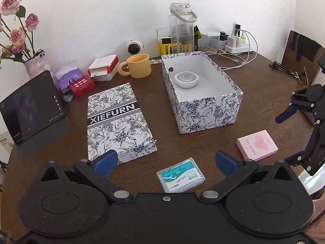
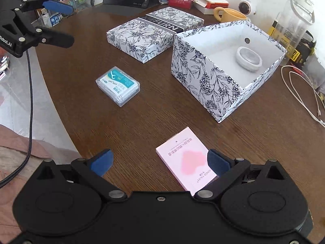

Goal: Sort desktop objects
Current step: 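Withdraw the left gripper while moving the right gripper toward the pink card box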

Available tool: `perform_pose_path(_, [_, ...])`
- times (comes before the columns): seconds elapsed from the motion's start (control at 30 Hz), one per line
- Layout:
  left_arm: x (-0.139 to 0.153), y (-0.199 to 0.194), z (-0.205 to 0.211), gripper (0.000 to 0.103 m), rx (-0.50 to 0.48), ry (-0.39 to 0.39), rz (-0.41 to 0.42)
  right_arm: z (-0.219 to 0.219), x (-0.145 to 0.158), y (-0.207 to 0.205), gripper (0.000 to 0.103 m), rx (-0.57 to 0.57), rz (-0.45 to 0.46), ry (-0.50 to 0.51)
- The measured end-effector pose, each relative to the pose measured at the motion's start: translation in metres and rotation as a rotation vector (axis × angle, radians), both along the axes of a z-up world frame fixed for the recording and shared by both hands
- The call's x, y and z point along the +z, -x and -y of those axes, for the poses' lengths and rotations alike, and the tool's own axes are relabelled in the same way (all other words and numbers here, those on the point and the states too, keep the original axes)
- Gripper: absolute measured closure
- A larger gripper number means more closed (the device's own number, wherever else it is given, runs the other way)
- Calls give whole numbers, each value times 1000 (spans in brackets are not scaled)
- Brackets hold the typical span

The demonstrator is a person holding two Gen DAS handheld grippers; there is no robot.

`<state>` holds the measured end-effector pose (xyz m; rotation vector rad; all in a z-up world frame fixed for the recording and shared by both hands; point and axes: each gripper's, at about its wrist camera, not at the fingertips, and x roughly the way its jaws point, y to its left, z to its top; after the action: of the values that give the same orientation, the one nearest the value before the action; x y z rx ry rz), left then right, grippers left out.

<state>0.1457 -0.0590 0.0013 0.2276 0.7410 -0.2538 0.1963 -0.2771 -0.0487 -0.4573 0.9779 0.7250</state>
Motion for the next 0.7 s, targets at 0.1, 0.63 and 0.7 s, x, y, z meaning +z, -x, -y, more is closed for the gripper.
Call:
perform_pose_path(0.1, [-4, 3, 5, 0, 29, -5, -11, 6, -9, -1, 2, 50, 17, 34])
perform_pose_path(0.63, [-28, 13, 44, 0, 107, 10, -41, 21, -63, -43, 3, 334, -19, 143])
perform_pose_path(0.7, [-28, 13, 46, 0, 117, 12, -43, 18, -66, -44, 3, 358, -21, 140])
